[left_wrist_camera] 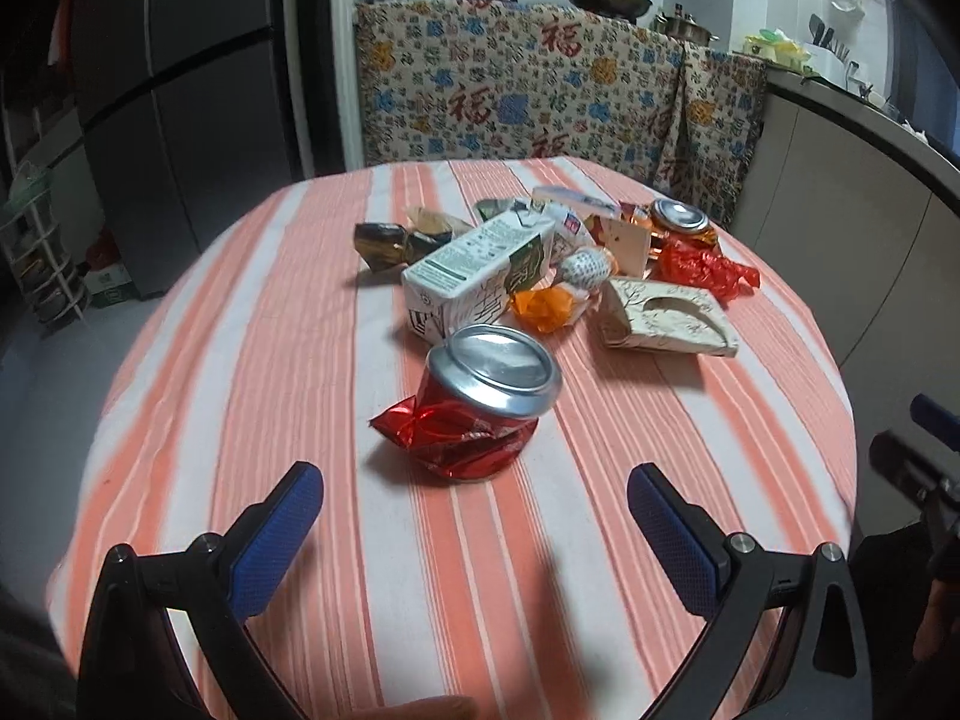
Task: Collect trash
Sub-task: 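Grasp the crushed red can with the left tool while the right tool grasps the floral paper bag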
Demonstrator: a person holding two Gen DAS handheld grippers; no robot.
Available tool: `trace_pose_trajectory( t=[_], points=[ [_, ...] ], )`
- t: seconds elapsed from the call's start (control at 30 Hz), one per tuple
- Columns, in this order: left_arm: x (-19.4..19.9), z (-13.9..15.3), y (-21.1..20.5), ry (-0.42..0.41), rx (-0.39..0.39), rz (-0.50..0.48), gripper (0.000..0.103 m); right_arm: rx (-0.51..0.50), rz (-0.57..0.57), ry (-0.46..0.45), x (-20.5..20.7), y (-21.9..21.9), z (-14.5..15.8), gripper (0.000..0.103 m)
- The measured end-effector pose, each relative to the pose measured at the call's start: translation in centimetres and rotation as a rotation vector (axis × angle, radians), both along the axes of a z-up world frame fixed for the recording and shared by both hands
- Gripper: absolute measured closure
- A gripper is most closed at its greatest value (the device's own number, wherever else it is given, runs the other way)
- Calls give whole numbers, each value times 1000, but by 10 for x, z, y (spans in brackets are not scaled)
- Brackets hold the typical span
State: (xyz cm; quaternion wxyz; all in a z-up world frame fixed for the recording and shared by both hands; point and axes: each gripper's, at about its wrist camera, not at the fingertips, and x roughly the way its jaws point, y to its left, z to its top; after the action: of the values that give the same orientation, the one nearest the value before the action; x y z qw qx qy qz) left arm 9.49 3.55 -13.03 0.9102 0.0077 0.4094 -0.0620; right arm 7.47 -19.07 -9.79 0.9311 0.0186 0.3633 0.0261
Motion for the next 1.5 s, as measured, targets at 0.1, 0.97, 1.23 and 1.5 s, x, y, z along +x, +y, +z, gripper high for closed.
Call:
trace_pose_trajectory(
  t=[0.1, 0.97, 1.23, 1.5],
  points=[
    [21, -15, 5, 30, 5, -39, 0, -27, 40, 55, 15, 7, -23, 0],
    [76, -44, 7, 114, 64, -41, 0, -67, 438, 190, 108, 31, -73, 0],
    [73, -44, 9, 108, 58, -46, 0, 72, 515, 110, 155, 17, -38, 0],
    [59, -34, 15, 69, 30, -96, 1, 324, 729, 225, 137, 31, -30, 10]
  ],
)
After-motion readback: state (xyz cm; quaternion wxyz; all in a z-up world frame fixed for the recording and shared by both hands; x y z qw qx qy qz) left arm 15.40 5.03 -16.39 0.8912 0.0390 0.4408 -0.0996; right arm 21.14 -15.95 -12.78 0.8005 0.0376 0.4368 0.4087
